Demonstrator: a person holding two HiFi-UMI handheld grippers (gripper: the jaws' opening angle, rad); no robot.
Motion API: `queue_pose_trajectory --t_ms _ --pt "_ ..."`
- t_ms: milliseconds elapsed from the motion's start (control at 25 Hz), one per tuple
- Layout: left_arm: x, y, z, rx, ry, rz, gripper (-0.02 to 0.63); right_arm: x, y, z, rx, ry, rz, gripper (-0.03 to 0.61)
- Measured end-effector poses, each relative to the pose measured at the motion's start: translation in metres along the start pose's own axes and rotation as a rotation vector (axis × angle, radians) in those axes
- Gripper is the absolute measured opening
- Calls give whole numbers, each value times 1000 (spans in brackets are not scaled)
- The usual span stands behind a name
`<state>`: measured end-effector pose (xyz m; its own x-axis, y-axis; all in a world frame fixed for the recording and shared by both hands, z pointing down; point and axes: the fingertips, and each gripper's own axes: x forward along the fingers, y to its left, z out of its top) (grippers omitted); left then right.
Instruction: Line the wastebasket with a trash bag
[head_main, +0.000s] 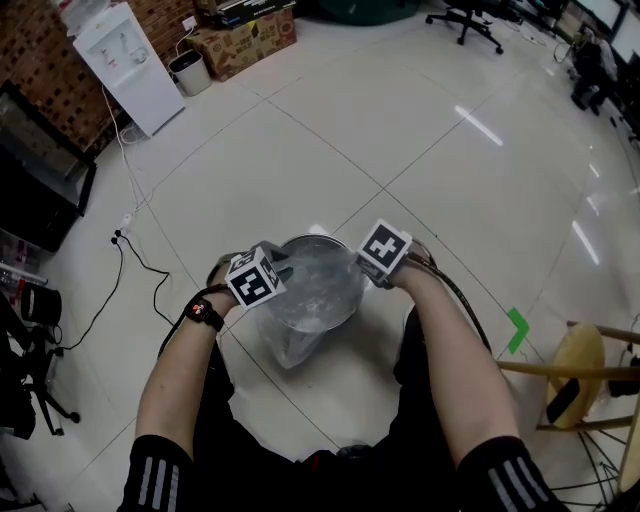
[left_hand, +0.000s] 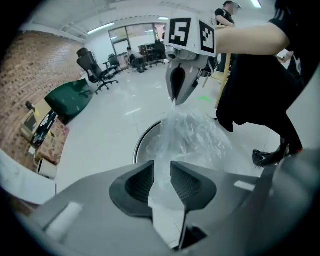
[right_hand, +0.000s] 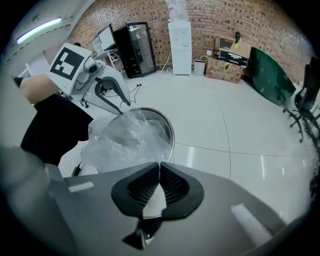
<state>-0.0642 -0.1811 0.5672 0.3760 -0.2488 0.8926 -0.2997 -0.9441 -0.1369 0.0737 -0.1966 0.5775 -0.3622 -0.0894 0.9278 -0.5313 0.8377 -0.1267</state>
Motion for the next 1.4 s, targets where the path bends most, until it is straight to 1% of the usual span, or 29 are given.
queue_pose_trajectory --t_ms 80,200,280,400,480,560,600,640,680,760,840,920,1160,1320,1400 --pt "-6 8 -21 -46 20 22 115 -1 -1 0 -5 -8 9 9" --pt "-1 12 -50 -107 59 26 158 -10 -5 2 19 -12 -4 9" --pt "4 15 -61 -130 79 27 173 -9 -6 5 9 -19 -3 9" --pt "12 10 -68 -139 88 0 170 -2 -7 7 -2 -11 0 9" --pt "16 8 -70 -114 95 -9 149 3 -9 7 -3 0 -1 9" --pt "16 7 -69 -112 91 -16 124 7 -10 6 3 11 4 9" --pt "13 8 -69 -118 93 -19 98 8 -10 6 8 12 10 9" --pt "10 8 -73 -122 108 -16 50 8 -10 8 13 9 14 9" --pt "8 10 -79 -121 130 -10 17 8 -10 9 19 2 15 9" --pt "3 14 -86 -117 147 8 3 7 -14 14 34 -17 6 9" --pt "0 22 -83 -133 120 33 3 6 -22 18 53 -43 -13 9" --pt "-3 35 -81 -169 90 69 3 6 -31 21 74 -67 -39 9" --pt "1 67 -77 -335 -25 150 3 14 -55 20 137 -101 -128 9" --pt "12 86 -88 -444 -48 208 3 26 -75 14 235 -138 -155 9" --pt "20 91 -95 -477 -43 218 3 33 -83 15 263 -165 -160 9"
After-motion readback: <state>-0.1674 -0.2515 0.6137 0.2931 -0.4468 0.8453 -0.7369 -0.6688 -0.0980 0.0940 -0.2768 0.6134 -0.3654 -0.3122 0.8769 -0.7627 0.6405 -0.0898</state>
